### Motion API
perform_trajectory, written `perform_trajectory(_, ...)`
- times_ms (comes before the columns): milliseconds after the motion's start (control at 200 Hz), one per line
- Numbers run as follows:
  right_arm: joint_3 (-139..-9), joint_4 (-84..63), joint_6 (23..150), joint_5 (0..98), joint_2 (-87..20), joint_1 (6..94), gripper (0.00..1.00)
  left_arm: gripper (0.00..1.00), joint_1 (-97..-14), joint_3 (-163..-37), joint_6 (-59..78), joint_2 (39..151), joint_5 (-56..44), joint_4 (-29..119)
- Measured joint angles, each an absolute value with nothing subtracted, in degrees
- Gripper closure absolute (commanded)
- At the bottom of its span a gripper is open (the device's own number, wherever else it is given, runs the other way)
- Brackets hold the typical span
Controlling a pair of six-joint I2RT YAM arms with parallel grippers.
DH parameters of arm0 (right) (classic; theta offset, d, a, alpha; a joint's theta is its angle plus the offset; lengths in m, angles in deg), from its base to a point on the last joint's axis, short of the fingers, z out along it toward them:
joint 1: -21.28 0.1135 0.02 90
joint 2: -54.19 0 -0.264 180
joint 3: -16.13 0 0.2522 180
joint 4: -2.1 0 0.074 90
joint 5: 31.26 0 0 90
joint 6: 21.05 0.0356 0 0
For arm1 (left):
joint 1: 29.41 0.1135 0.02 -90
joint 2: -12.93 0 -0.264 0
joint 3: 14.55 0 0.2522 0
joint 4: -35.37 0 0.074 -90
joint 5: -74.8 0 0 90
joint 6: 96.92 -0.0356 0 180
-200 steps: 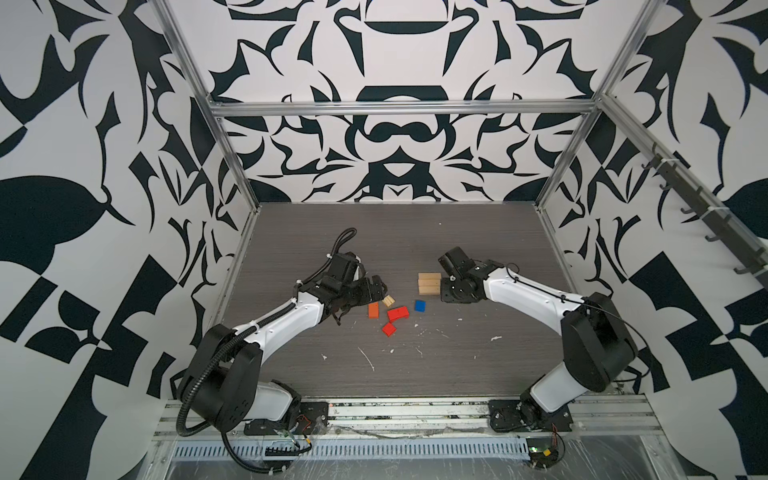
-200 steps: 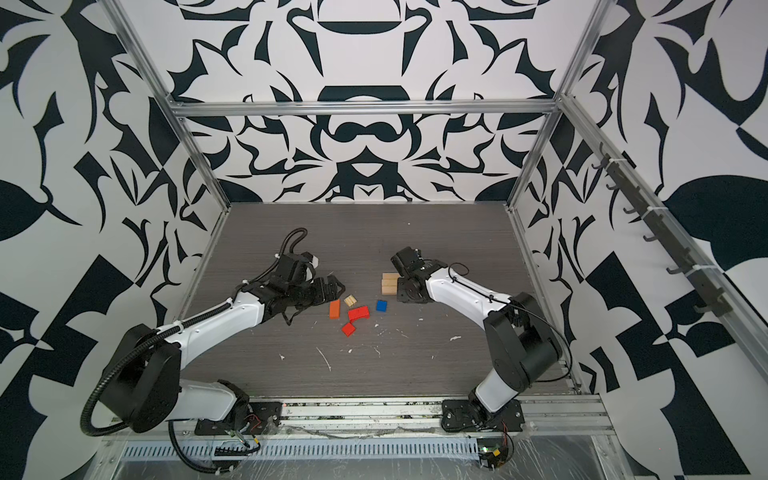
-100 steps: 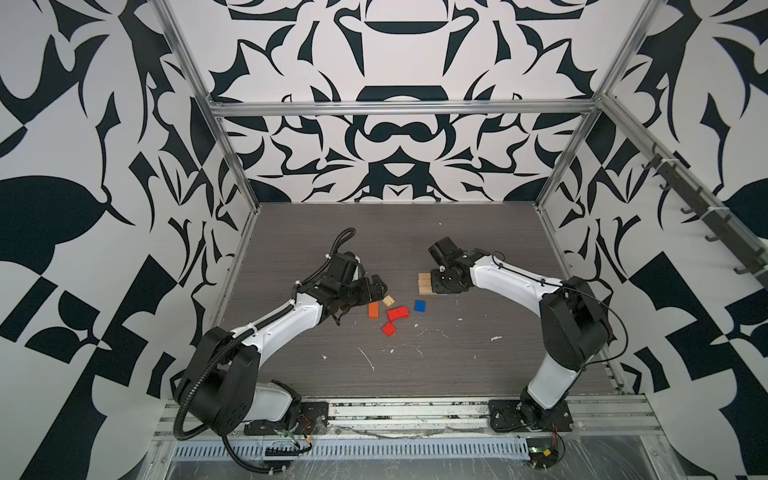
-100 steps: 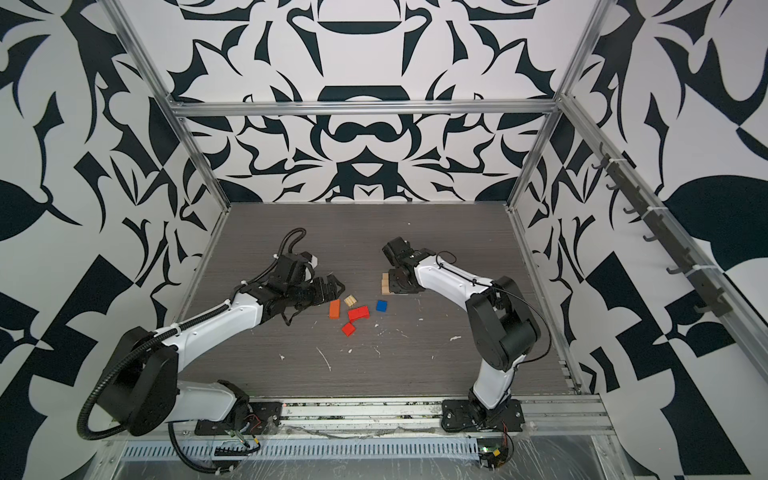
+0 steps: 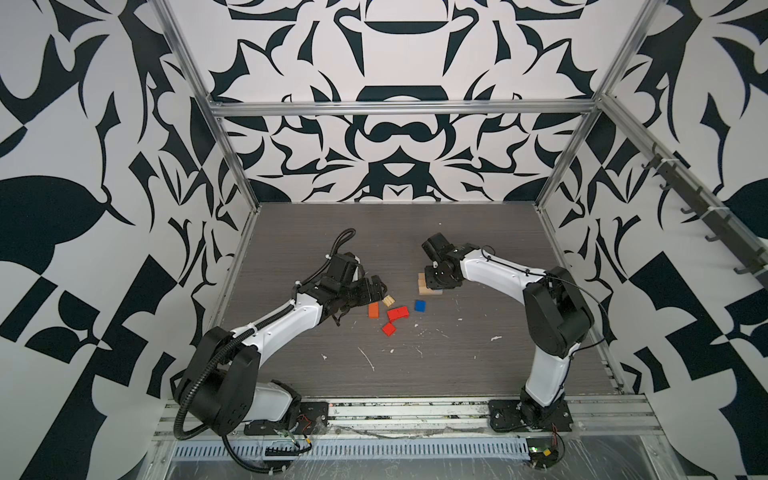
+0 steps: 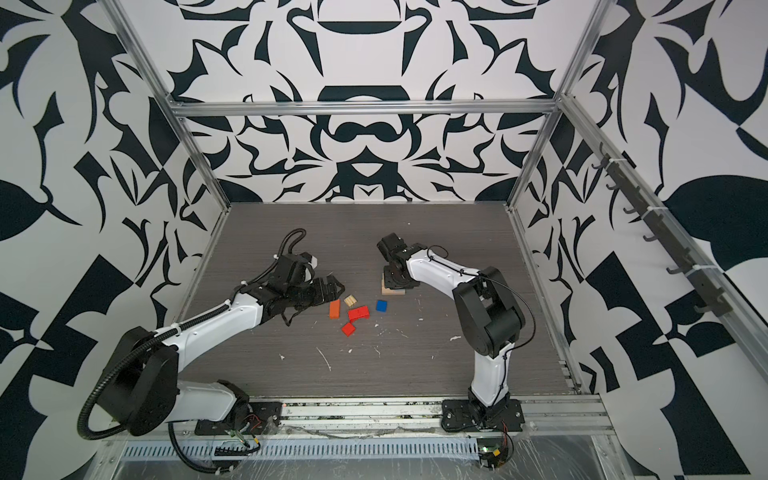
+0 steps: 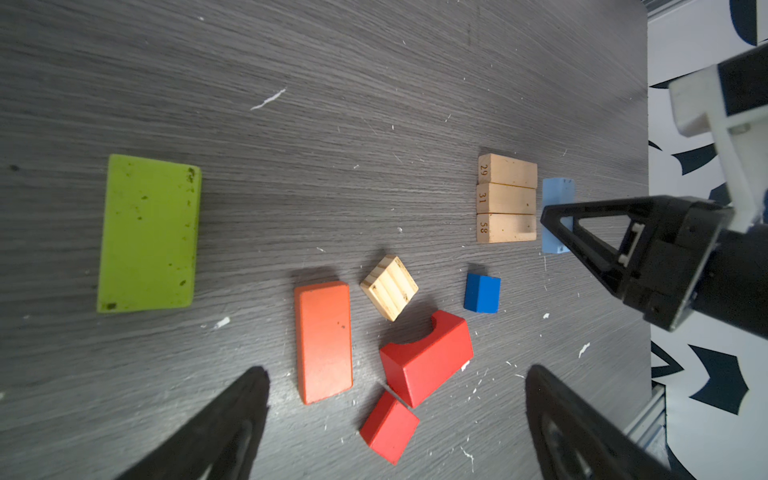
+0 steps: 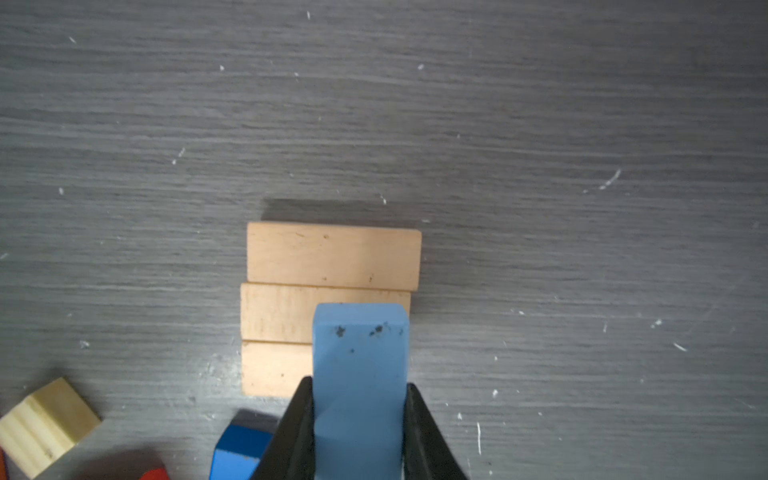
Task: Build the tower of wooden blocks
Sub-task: 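Lift the light blue block and carry it over the three planks, then lower the light blue block onto the planks with the right gripper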
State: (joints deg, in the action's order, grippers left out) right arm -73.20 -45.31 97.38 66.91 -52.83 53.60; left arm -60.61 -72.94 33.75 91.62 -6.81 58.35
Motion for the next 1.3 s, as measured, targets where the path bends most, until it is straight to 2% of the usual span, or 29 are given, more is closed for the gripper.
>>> perform_trajectory(1300,-76.55,-45.28,97.27,67.56,-57.4,52.85,0.77,0.01,-60.61,-72.76,33.53,90.42,-7.51,59.74)
